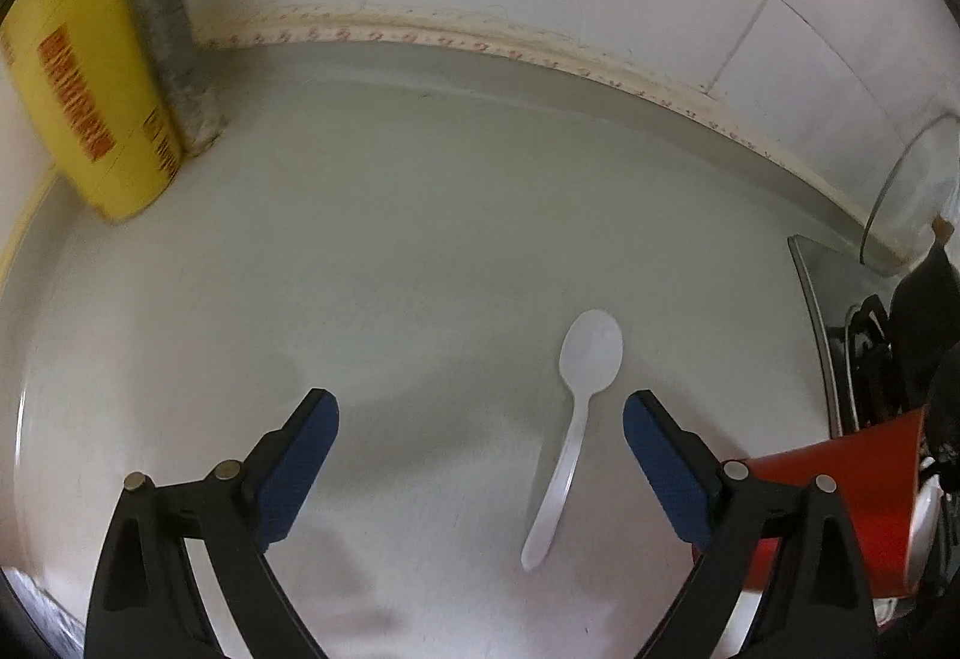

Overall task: Organize utensils
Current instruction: 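Move the open left gripper to the small white plastic spoon, then close the left gripper on the white plastic spoon handle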

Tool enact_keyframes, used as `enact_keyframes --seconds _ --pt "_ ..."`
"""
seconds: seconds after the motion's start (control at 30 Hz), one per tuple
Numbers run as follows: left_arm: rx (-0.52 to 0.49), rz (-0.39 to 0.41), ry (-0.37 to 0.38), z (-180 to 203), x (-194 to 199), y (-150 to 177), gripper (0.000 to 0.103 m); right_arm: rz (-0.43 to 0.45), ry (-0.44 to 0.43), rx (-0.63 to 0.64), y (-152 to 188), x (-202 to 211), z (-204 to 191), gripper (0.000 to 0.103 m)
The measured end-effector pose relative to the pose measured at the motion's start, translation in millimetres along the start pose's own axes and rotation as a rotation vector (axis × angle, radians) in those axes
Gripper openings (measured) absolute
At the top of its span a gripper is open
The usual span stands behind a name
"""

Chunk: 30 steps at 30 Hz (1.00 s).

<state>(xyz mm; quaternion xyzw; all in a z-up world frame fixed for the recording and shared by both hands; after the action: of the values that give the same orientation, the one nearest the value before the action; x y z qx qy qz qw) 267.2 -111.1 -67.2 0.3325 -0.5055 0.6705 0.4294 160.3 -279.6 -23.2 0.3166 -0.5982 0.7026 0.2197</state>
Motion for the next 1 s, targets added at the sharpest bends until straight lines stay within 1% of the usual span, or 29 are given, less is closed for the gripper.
enact_keyframes --seconds 0.1,0.23,0.33,0.47,0.57,0.73,0.93,0.97,1.0 --pt "-0.042 -0.003 0.004 10 -5 -3 0.096 0.000 -0.001 -0.001 2 -2 2 0.090" --pt "-0.062 -0.020 0.044 19 -10 -5 0.096 0.001 0.000 0.000 3 -1 3 0.090" --pt "-0.097 0.007 0.035 22 -12 -9 0.096 0.002 0.002 0.001 5 2 4 0.090" --pt "-0.107 -0.001 0.023 22 -18 -21 0.096 0.002 0.001 -0.002 6 2 5 0.090" --pt "-0.142 -0.037 0.006 28 -25 -22 0.096 0.003 0.000 -0.003 6 2 5 0.090" --pt "-0.220 -0.101 -0.016 47 -45 -14 0.096 0.004 0.000 -0.002 6 3 5 0.090" --pt "-0.283 -0.150 -0.044 65 -65 -7 0.094 0.004 0.002 -0.001 6 3 4 0.090" --pt "-0.287 -0.156 -0.046 66 -68 -7 0.092 0.004 0.002 -0.002 6 3 4 0.090" --pt "-0.288 -0.163 -0.047 67 -70 -7 0.086 0.004 0.001 -0.001 6 3 4 0.090"
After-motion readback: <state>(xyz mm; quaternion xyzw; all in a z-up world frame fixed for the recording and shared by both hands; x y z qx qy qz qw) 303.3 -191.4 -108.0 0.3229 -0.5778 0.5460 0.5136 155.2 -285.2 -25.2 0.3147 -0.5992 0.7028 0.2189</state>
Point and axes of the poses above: each gripper's, at about its wrist camera, not at the fingertips, and x roughly against the way its jaws point, z to its right, y to its underside, the point moved 6 cm from there along -x, roughly the way its jaws point, and after that the axes turned 9 degrees about x, right-handed, at the moved point
